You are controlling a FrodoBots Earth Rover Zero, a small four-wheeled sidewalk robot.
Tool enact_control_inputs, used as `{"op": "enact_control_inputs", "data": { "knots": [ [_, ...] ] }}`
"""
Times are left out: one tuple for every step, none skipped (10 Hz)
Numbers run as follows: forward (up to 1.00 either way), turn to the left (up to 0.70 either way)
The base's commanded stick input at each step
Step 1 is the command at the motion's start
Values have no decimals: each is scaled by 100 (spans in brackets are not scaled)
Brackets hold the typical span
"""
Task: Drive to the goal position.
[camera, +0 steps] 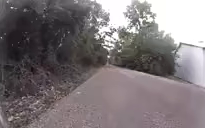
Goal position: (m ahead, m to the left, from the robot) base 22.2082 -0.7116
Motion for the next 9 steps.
{"op": "enact_control_inputs", "data": {
  "knots": [
    [70, 0],
    [70, 0],
    [70, 0],
    [70, 0],
    [70, 0],
    [70, 0],
    [70, 0],
    [70, 0],
    [70, 0]
  ]
}}
